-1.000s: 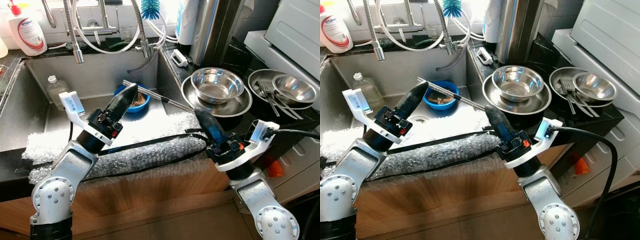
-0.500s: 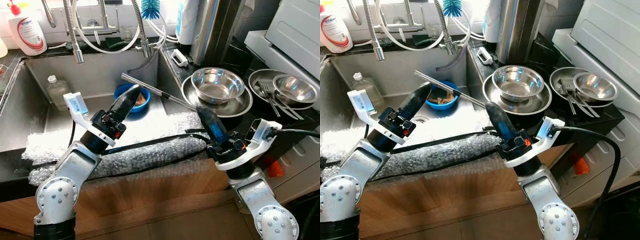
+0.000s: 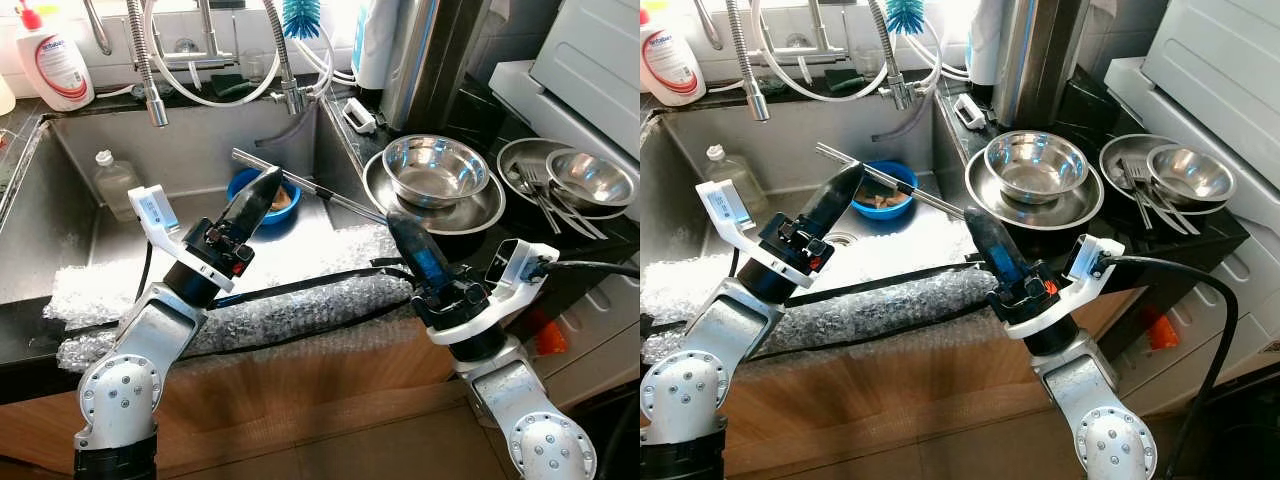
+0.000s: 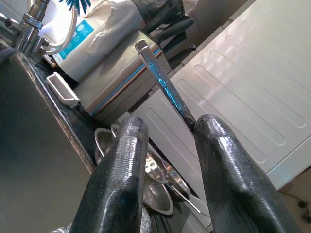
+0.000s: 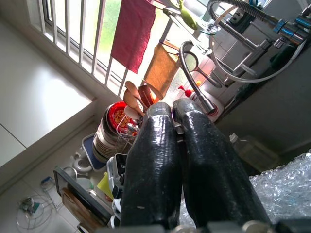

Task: Kitchen organization

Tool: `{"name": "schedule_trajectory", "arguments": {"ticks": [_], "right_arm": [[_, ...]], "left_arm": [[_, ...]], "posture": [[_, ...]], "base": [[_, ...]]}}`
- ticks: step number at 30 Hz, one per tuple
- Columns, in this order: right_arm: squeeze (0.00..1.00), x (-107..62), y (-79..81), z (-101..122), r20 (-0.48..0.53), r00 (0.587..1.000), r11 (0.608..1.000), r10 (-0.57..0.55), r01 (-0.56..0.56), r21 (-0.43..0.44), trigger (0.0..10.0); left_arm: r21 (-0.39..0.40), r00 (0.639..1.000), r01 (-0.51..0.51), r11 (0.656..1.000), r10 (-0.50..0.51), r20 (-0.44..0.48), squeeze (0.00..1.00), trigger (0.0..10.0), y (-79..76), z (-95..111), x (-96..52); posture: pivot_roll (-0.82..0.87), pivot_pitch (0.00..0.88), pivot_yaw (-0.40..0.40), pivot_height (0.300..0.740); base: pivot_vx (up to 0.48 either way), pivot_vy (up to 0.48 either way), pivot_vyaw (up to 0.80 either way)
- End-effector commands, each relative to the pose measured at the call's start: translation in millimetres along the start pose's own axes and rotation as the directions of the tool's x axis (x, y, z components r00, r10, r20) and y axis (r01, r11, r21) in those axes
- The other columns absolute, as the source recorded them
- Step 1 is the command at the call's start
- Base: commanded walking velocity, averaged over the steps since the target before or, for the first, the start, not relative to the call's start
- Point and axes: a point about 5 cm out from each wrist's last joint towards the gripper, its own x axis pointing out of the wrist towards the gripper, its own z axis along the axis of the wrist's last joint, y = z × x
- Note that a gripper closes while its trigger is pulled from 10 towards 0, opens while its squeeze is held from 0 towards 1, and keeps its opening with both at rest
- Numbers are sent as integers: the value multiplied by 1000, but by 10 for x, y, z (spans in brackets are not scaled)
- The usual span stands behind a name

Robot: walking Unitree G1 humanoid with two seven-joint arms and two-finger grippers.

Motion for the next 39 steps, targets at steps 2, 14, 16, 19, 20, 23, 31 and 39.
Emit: {"name": "schedule_trajectory", "arguments": {"ticks": [2, 14, 16, 19, 20, 23, 31, 39], "right_arm": [[0, 20, 97, -4, -9, 998, 998, 55, -55, 3, 10000], [0, 10, 90, -72, -54, 998, 999, 44, -45, -5, 10000], [0, 11, 66, -62, -47, 999, 999, 23, -24, -22, 10000], [0, 17, 32, -26, -25, 1000, 1000, 5, -6, -28, 10000], [0, 19, 29, -14, -19, 1000, 1000, 5, -5, -31, 10000], [0, 20, 18, -2, -11, 1000, 999, -4, 4, -33, 10000], [0, 19, 51, -57, -33, 999, 1000, 21, -21, 1, 10000], [0, 14, 46, -126, -80, 997, 1000, 20, -19, 12, 10000]], "left_arm": [[3, 1000, -7, 1000, 7, 17, 0, 10000, -5, 13, 16], [-45, 997, 13, 999, -9, 80, 0, 10000, -25, 93, 27], [-46, 997, 15, 999, -12, 76, 0, 10000, -29, 90, 22], [-44, 997, 9, 999, -6, 71, 0, 10000, -21, 89, 12], [-43, 998, 9, 999, -6, 70, 0, 10000, -22, 88, 12], [-44, 997, 10, 999, -7, 72, 0, 10000, -22, 90, 14], [-46, 997, 15, 999, -11, 75, 0, 10000, -30, 94, 29], [-47, 997, 16, 999, -13, 78, 0, 10000, -33, 90, 27]], "posture": [[59, 118, -33, 740], [60, 119, -31, 740], [60, 120, -32, 740], [60, 121, -31, 740], [60, 120, -31, 740], [61, 119, -32, 740], [61, 121, -32, 740], [61, 121, -33, 740]], "base": [[0, 0, 0], [0, 0, 0], [0, 0, 0], [0, 0, 0], [0, 0, 0], [0, 0, 0], [0, 0, 0], [0, 0, 0]]}}
